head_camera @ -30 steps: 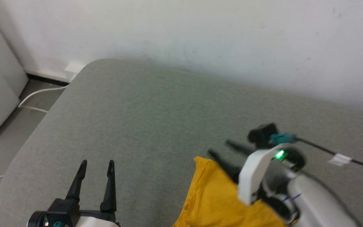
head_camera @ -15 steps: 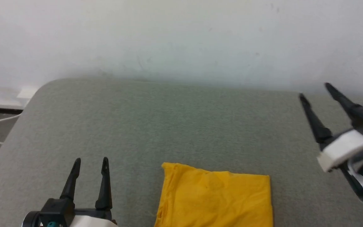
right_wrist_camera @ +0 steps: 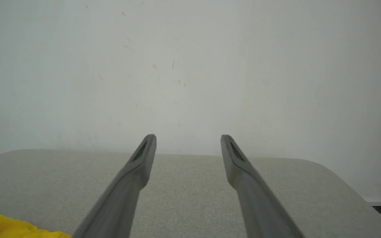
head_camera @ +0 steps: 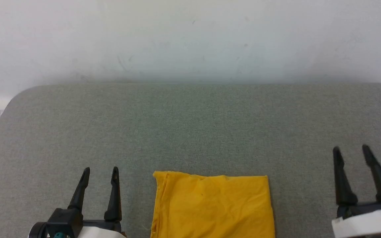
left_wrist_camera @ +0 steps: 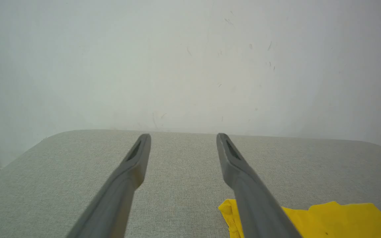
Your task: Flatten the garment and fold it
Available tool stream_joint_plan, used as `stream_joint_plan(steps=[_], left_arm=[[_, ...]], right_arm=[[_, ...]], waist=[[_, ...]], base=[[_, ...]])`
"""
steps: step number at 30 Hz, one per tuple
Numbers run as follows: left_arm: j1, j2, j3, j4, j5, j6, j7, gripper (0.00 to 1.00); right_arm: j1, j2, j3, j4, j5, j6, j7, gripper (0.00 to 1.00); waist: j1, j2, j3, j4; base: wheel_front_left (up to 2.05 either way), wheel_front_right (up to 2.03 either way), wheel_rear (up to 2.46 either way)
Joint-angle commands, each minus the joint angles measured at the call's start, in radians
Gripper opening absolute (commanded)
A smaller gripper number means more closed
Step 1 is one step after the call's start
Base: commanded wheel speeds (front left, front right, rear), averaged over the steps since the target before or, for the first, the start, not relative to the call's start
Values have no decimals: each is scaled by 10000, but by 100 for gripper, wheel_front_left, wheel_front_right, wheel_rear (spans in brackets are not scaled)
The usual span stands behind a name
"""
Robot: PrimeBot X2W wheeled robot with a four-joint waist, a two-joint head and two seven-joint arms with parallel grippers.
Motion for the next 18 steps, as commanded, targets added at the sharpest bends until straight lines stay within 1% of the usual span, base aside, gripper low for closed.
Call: stream_joint_plan(steps=[1, 6, 12, 14, 15, 18], left_arm=[[49, -17, 35, -3, -1, -10, -47, 100], [41, -18, 23, 57, 84, -73, -47, 100], [-67, -18, -8, 63, 131, -112, -47, 100], [-109, -18, -29, 47, 151, -123, -47, 100], [-132, -18, -34, 40, 158, -128, -47, 100], [-212, -18, -39, 40, 206, -168, -47, 100]], right_arm=[[326, 223, 22, -101, -91, -9, -131, 100], [658, 442, 133, -8, -272, -9, -300, 100], [558, 437, 123, -19, -313, -9, -124, 100], [559, 392, 191, -94, -95, -9, 217, 100], [568, 361, 262, -110, 163, -9, 553, 100], [539, 69, 504, -201, 1300, -9, 1991, 100]], waist=[[0, 0, 58, -55], [0, 0, 130, -113], [0, 0, 193, -99], [0, 0, 254, -68], [0, 0, 295, -50], [0, 0, 478, 18]], base=[[0, 0, 0], [0, 0, 0], [0, 0, 0], [0, 0, 0], [0, 0, 0], [0, 0, 0]])
